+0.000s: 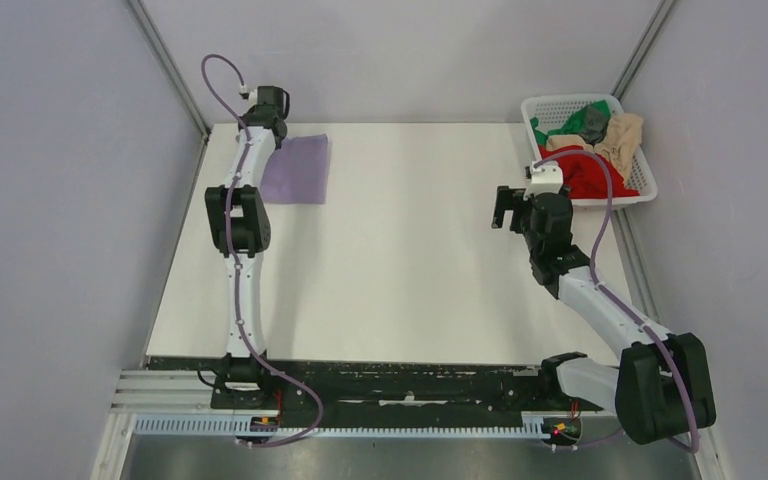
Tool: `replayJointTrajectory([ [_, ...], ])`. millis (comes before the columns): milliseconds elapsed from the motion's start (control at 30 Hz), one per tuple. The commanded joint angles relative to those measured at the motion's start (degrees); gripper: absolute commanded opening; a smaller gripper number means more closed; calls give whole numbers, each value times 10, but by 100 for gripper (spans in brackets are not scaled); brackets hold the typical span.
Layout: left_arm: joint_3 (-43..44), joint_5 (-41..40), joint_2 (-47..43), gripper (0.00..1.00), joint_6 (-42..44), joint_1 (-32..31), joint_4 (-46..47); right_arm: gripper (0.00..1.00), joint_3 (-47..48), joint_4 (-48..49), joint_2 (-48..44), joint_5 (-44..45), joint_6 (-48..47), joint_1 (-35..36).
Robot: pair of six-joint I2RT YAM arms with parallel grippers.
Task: Fold and stack the t-shirts
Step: Put the neatly folded tshirt into the corner of the board with the left arm, then reset both arms
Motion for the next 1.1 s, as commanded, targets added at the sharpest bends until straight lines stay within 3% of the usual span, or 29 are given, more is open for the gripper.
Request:
replayJointTrajectory([
  [0, 55, -57, 16, 2, 90, 19, 63, 98, -2, 43, 16, 34, -13, -3],
  [167, 71, -96, 30, 10, 133, 21, 149, 98, 4, 42, 36, 26, -11, -3],
  [367, 109, -150, 41, 40, 163, 21, 204, 98, 13, 31, 45, 16, -11, -3],
  [400, 107, -148, 34, 50, 154, 21, 198, 98, 14, 30, 44, 16, -10, -3],
  [467, 99, -134, 16, 95, 126, 21, 174, 98, 14, 27, 42, 16, -6, -2],
  [500, 94, -117, 6, 99, 105, 21, 155, 98, 15, 25, 40, 17, -4, -3],
  [767, -61, 132, -170, 100, -58, 3, 48, 98, 11, 8, 36, 41, 41, -3],
  [900, -287, 261, -330, 100, -136, -31, 96, 98, -6, -2, 40, 14, 83, -3],
  [1067, -599, 273, -551, 100, -168, -145, 207, 98, -70, -11, -20, -39, 119, -3],
])
